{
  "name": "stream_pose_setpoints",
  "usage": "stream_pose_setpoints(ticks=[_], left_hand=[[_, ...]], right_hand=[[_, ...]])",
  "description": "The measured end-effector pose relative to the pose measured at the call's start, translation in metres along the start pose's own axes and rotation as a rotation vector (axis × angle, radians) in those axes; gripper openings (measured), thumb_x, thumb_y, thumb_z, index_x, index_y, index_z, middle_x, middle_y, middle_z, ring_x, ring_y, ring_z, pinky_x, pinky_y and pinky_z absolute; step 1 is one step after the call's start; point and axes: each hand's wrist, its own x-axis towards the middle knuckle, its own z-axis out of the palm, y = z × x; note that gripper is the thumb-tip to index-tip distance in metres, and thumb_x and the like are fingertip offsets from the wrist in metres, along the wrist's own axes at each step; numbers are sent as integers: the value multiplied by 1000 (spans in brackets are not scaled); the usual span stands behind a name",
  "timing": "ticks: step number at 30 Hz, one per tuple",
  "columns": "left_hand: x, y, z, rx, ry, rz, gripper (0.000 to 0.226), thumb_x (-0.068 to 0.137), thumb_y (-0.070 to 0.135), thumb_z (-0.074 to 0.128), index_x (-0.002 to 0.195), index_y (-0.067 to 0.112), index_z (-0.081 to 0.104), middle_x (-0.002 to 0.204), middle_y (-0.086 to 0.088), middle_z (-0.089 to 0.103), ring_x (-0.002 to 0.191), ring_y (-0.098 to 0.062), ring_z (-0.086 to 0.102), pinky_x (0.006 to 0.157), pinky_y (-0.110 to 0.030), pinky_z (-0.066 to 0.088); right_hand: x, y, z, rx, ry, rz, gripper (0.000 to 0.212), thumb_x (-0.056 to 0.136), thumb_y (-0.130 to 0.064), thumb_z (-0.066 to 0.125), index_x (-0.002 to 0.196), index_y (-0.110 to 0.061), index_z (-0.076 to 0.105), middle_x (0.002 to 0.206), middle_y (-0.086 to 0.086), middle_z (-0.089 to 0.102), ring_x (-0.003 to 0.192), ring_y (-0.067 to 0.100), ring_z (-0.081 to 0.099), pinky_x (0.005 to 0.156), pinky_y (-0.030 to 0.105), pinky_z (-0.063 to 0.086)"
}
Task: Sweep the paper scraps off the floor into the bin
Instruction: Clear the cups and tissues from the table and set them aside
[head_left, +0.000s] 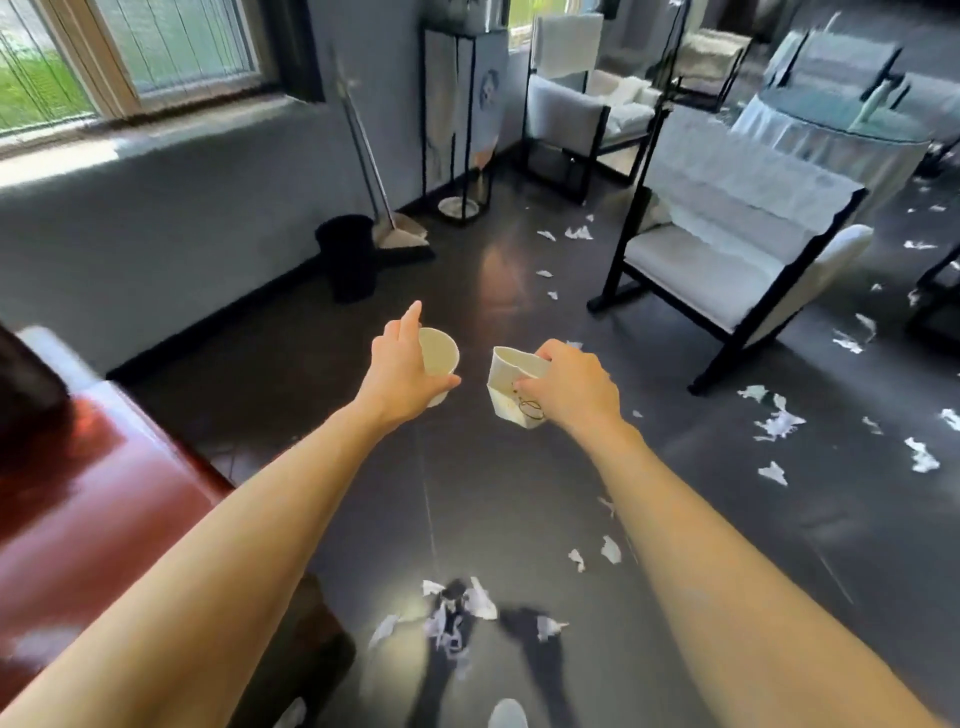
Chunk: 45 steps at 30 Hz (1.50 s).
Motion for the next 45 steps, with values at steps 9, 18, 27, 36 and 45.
stream_pose_setpoints(ticks=[9,18,27,36,45], left_hand=[[224,-29,3,19,94,-161,98,78,24,77,151,15,14,147,-8,30,134,-27,27,107,-45,33],[510,-99,-58,32,215,-236,96,78,25,77,151,12,16,144,-11,32,133,-28,28,107,-40,33],[767,-175,-99,34,244,-301,94,76,23,78,150,16,20,144,-10,32,132,-27,28,111,-41,30],[1010,-302,-108,-23,256,-492,89,79,25,76,150,15,22,144,-7,31,132,-25,27,109,-37,28],[1133,-443,-86,-39,222,-687,83,76,27,78,145,13,33,139,-8,32,128,-27,31,107,-35,31]], right_hand=[[257,-59,-4,-6,-100,-167,27,88,-33,63,112,-22,57,110,3,64,99,25,59,72,31,37],[549,-187,13,-1,-148,-263,26,89,-34,63,110,-21,57,109,5,64,96,26,58,73,30,38],[814,-309,53,7,-195,-324,30,89,-36,64,114,-20,57,112,5,63,103,26,60,73,30,39],[1091,-448,158,-63,-305,-438,27,93,-32,60,113,-14,57,112,5,64,102,27,60,70,29,38],[1233,-513,296,-134,-444,-433,26,90,-27,62,110,-11,56,111,9,62,105,30,61,79,35,44]])
